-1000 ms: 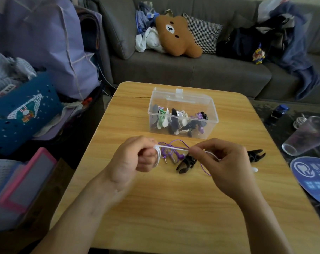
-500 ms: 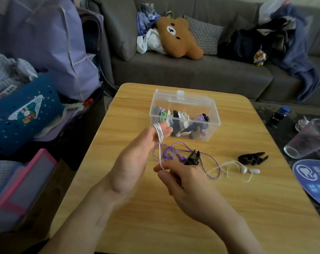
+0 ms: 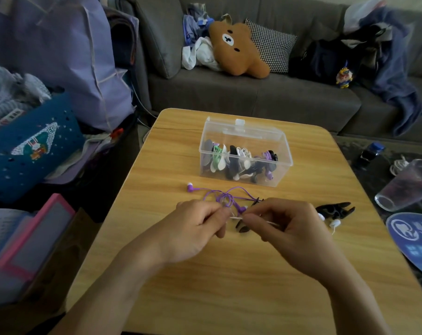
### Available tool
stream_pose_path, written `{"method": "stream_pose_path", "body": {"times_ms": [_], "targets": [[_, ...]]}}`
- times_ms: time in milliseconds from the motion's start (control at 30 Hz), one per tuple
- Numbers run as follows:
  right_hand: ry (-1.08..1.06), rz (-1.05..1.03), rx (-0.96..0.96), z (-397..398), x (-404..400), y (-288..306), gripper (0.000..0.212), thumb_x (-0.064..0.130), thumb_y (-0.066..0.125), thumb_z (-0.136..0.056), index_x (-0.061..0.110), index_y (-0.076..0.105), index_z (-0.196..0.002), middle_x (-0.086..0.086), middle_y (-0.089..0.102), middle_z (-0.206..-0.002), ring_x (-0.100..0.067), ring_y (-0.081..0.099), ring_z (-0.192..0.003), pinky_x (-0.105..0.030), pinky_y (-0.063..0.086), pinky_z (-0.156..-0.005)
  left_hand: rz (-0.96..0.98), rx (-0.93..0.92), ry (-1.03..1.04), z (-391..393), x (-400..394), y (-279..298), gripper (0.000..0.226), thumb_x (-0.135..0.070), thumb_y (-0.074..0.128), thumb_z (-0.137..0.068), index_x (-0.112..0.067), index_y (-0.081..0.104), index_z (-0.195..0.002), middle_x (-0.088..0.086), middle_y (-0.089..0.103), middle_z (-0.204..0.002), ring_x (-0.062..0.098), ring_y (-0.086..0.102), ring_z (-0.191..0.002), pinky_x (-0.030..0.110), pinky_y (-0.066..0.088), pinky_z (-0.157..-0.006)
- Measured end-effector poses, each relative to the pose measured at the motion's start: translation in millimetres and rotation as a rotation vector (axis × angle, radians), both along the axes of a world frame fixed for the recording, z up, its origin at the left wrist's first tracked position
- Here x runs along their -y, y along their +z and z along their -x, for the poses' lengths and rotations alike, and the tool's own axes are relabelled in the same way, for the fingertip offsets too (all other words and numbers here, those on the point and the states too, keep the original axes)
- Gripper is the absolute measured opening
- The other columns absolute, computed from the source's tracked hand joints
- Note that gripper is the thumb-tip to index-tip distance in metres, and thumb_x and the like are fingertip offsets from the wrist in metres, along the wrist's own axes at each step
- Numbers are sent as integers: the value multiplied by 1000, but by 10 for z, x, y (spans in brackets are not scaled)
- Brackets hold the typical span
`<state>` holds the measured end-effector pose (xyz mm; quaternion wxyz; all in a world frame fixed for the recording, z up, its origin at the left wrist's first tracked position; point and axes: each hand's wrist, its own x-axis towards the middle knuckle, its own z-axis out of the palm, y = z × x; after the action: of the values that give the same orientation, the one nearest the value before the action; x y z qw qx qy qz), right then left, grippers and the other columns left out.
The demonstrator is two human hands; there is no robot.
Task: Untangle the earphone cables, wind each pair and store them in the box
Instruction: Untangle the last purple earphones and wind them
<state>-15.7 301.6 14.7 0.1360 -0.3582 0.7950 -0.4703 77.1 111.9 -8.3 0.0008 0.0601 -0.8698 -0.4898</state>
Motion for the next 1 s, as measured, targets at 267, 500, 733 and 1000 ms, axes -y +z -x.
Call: {"method": "stream_pose_path", "body": {"times_ms": [267, 500, 733, 1000], "targets": [[-91, -58, -20, 117, -112, 0, 23, 52, 64, -83, 34, 74, -74, 3, 61, -57, -6, 49, -52, -23, 39, -52, -781, -179, 195, 73, 53, 109, 41, -30, 50, -93, -18, 42, -55, -2, 31, -51, 15, 30, -50, 22, 29, -51], [-74, -133, -95, -8, 21, -62, 24, 40, 65, -91, 27, 74, -74, 6, 53, -54, -6, 41, -50, -17, 32, -49, -1322, -268, 273, 86, 135, 208, 59, -49, 28, -97, -8, 70, -93, 12, 73, -101, 22, 71, -99, 38, 36, -91], [67, -122, -162, -254, 231, -138, 23, 33, 66, -93, 24, 69, -72, 17, 50, -53, -5, 48, -53, -11, 33, -53, -957, -260, 203, 129, -4, 74, 71, -56, 20, -95, -8, 47, -140, 7, 55, -144, 13, 47, -136, 32, 29, -113], [134, 17, -84, -170, 94, -28, 24, 31, 68, -92, 16, 70, -74, -1, 54, -58, -20, 44, -54, -32, 38, -51, -351, -45, -40, -11, -170, -27, 55, -59, 43, -95, -8, 59, -83, 21, 59, -88, 34, 56, -89, 57, 44, -93]]}}
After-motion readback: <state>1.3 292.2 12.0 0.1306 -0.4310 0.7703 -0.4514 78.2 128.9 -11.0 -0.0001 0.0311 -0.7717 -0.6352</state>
